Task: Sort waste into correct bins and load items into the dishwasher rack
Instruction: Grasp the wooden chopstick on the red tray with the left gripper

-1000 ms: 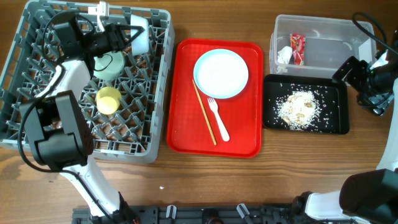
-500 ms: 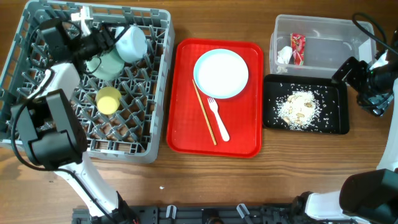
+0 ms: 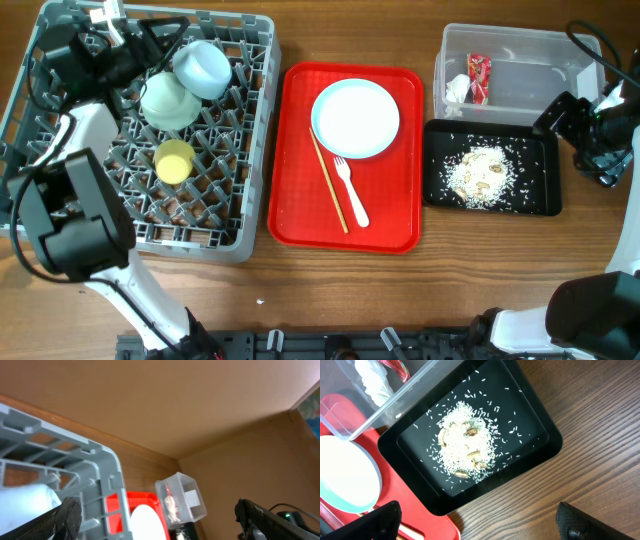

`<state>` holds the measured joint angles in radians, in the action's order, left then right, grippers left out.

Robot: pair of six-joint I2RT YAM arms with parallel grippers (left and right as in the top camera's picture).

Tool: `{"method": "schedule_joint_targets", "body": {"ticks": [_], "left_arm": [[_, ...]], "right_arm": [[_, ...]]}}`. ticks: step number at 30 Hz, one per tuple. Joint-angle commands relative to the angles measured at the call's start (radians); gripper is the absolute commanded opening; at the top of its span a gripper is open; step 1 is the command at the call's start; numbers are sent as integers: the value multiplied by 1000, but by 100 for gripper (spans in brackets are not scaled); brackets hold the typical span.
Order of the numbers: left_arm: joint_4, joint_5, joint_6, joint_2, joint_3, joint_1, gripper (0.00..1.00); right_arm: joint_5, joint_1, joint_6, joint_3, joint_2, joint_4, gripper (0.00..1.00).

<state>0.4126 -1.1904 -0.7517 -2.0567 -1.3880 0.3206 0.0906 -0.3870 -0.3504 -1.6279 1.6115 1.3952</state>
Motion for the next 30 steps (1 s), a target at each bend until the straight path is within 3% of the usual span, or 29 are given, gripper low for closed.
{"method": "schedule_joint_targets", "body": {"ticks": [1, 4, 6, 8, 10, 15, 18, 21, 26, 30], "left_arm": [[-105, 5, 16, 129, -7, -33, 100], [-423, 179, 204, 240, -7, -109, 100], [-741, 535, 360, 349, -7, -211, 100], [-959, 810, 352, 447, -7, -337, 100], [-1065, 893, 352, 498, -7, -443, 100], [-1185, 914, 350, 514, 1, -684, 100], [-1233, 1111, 158, 481, 32, -792, 100], [-1244, 1209, 133, 418, 53, -874, 100], [-1242, 1309, 31, 254, 54, -956, 100], [-1240, 1308, -21, 148, 54, -958, 100]], "right_arm": [[15, 2, 10, -19, -26, 1, 100], [15, 2, 18, -19, -26, 2, 100], [15, 2, 36, -19, -26, 2, 100], [15, 2, 35, -19, -26, 4, 100], [15, 2, 35, -19, -26, 3, 100], [15, 2, 36, -19, -26, 5, 100], [15, 2, 36, -19, -26, 4, 100], [15, 2, 36, -19, -26, 5, 100], [15, 2, 36, -19, -26, 5, 100], [15, 2, 36, -19, -26, 5, 100]]}}
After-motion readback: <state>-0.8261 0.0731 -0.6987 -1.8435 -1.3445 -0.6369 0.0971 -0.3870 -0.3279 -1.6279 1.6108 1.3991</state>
